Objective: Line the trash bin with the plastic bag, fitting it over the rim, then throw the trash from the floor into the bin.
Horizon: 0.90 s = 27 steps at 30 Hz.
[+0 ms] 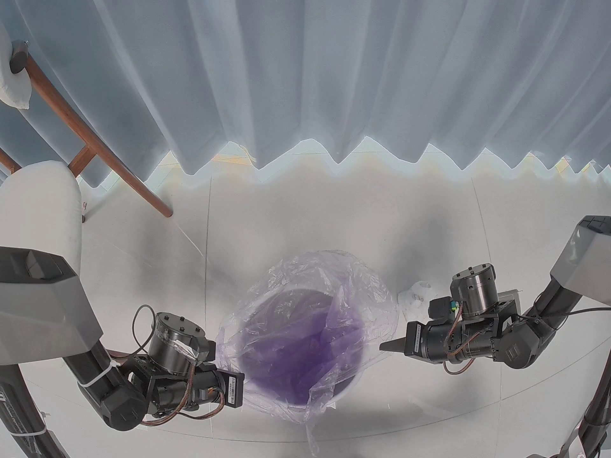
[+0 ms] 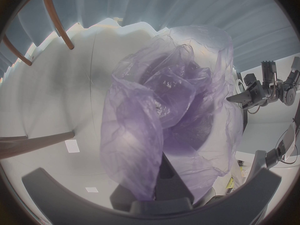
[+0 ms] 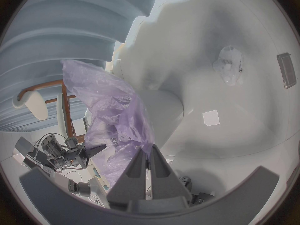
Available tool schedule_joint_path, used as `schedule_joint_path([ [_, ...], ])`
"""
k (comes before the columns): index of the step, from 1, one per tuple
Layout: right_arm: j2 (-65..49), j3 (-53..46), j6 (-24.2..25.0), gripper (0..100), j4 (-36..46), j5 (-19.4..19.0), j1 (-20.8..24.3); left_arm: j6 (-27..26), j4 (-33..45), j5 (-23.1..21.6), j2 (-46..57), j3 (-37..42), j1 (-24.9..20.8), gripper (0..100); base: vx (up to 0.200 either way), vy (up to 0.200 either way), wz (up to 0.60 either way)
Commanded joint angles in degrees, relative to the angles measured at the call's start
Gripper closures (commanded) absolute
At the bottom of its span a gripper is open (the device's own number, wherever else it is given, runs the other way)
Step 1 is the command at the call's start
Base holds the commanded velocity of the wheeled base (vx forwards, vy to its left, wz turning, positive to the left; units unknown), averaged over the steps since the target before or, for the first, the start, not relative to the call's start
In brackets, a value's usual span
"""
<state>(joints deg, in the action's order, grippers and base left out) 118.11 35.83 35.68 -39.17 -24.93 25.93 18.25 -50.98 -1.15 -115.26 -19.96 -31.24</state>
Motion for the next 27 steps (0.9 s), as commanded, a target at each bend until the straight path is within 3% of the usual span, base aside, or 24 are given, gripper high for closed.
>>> schedule_joint_path([
  [1,0.6,-0.3,-0.1,100,0.2,0.0,0.2,0.0,0.0,0.0,-0.4,0.5,-0.3,100,0.000,0.000,0.00],
  [9,2.1,-1.1,-1.8,100,0.4,0.1,0.7,-0.1,0.6,1.1,-2.0,0.8,-0.4,100,0.000,0.000,0.00],
  [17,6.3,-1.7,-4.0,100,-0.2,5.4,3.7,-1.1,0.1,1.6,-3.1,2.2,-0.7,100,0.000,0.000,0.00],
  [25,6.2,-1.4,-4.0,100,-0.3,5.9,3.7,-1.3,0.0,1.8,-3.4,2.0,-1.3,100,0.000,0.000,0.00],
  [26,6.2,-1.4,-4.0,100,-0.3,5.9,3.7,-1.4,0.0,1.8,-3.3,2.3,-1.3,0,0.000,0.000,0.00],
  [27,6.1,-1.4,-4.0,100,-0.4,5.9,3.7,-1.4,0.0,1.8,-3.3,2.3,-1.3,0,0.000,0.000,0.00],
])
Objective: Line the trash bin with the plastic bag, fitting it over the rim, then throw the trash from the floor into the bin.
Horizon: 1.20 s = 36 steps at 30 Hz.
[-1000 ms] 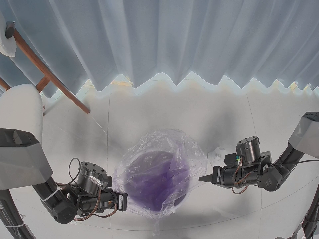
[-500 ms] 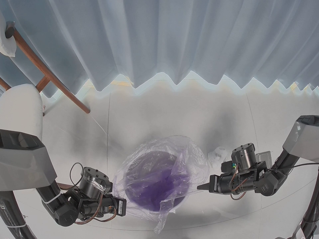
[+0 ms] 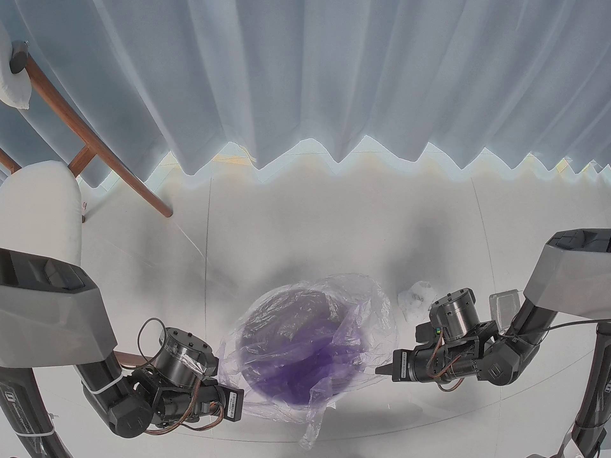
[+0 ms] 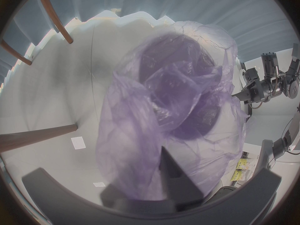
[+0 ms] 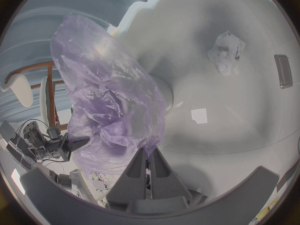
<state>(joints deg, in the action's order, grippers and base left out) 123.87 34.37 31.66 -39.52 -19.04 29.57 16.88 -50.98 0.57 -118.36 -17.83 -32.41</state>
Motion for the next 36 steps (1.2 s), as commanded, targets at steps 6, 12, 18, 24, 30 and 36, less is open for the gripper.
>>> schedule_joint_path([
  [6,0.3,-0.3,0.0,100,-0.7,0.0,0.0,0.4,-4.4,0.0,5.1,0.6,0.6,0,0.000,0.000,0.00],
  [12,1.1,-1.1,0.1,100,-3.9,0.1,0.0,0.5,-2.6,0.3,16.9,0.7,1.0,0,0.000,0.000,0.00],
  [18,1.4,-1.1,0.1,100,-5.0,0.4,0.0,0.5,3.3,0.1,22.4,-4.5,3.9,0,0.000,0.000,0.00],
  [24,1.5,-1.3,0.2,100,-7.4,0.8,0.0,0.2,2.6,-1.3,18.3,-8.2,8.4,0,0.000,0.000,0.00],
  [30,1.0,-1.3,0.2,100,-7.7,0.8,0.0,0.0,1.6,-3.5,12.7,-9.9,9.7,0,0.000,0.000,0.00],
  [36,1.4,-1.9,0.2,100,-10.0,0.8,0.1,0.3,-8.6,-6.5,3.2,-10.1,10.7,0,0.000,0.000,0.00],
])
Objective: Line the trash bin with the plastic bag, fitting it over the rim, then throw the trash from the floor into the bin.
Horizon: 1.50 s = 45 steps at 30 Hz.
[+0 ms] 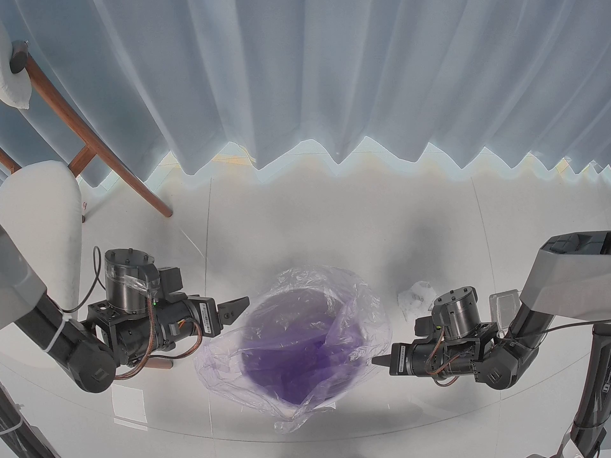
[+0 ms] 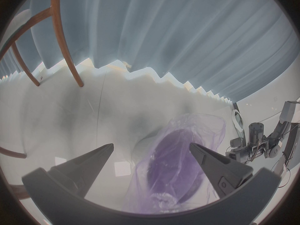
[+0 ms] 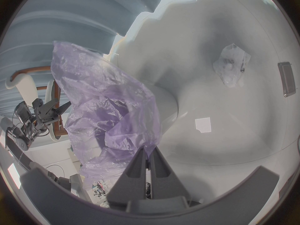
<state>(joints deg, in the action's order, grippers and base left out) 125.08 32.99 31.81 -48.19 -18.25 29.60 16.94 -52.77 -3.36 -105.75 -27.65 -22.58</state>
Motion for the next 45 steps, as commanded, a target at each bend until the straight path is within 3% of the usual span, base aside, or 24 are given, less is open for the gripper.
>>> schedule_joint_path([
  [1,0.2,-0.8,-0.1,100,-1.6,0.0,0.1,0.3,-9.0,-3.3,-11.1,-0.6,1.0,0,0.000,0.000,0.00],
  [8,0.3,-1.2,-0.1,100,-2.4,0.0,0.3,2.3,-22.7,-7.1,-20.6,-0.4,1.7,0,0.000,0.000,0.00],
  [16,0.6,-1.4,-0.1,100,-2.5,0.0,1.1,7.0,-24.5,-7.2,-22.1,-2.6,1.5,0,0.000,0.000,0.00],
  [17,0.8,-1.4,-0.1,100,-2.6,0.0,1.2,7.5,-24.5,-7.2,-22.0,-2.7,1.4,100,0.000,0.000,0.00],
  [31,0.5,-1.0,0.1,100,-4.5,0.0,0.4,8.5,-27.0,-7.0,-21.2,-3.0,2.0,100,0.000,0.000,0.00],
  [42,0.2,0.9,0.5,100,-11.9,0.0,-5.4,8.3,-24.7,-6.8,-12.7,-2.1,3.2,100,0.000,0.000,0.00],
  [45,0.1,2.4,0.6,100,-12.5,0.0,-7.7,7.9,-20.5,-6.8,-8.3,-0.9,2.7,100,0.000,0.000,0.00],
])
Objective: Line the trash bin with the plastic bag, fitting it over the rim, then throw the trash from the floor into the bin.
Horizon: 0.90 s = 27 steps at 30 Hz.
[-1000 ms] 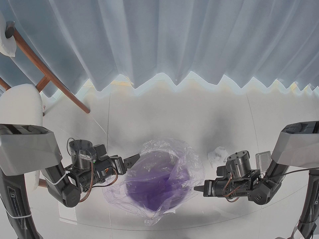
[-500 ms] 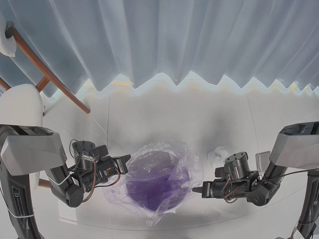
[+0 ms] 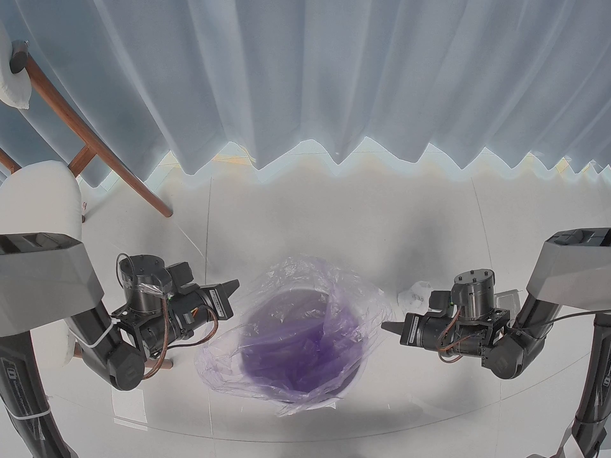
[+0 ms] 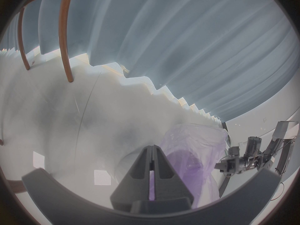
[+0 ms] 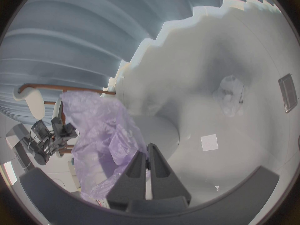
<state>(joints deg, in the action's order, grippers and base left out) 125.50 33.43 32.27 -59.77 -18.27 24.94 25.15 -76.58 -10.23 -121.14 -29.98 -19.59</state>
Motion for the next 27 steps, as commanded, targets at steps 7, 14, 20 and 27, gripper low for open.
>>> schedule_joint_path([
  [7,0.0,4.3,3.1,100,-1.2,-0.1,-5.3,-3.9,13.1,0.2,12.2,4.0,-1.0,100,0.000,0.000,0.00],
  [14,0.0,4.0,3.4,100,-2.3,-0.4,-6.6,-4.4,11.3,0.1,4.4,2.6,1.0,100,0.000,0.000,0.00],
  [20,0.8,3.8,3.2,100,-2.3,-0.4,-6.4,-5.8,6.4,-0.1,-0.8,0.4,4.7,100,0.000,0.000,0.00],
  [27,0.8,3.3,3.1,100,-2.4,-0.4,-5.9,-5.7,6.0,-1.5,-1.0,0.4,5.4,100,0.000,0.000,0.00],
])
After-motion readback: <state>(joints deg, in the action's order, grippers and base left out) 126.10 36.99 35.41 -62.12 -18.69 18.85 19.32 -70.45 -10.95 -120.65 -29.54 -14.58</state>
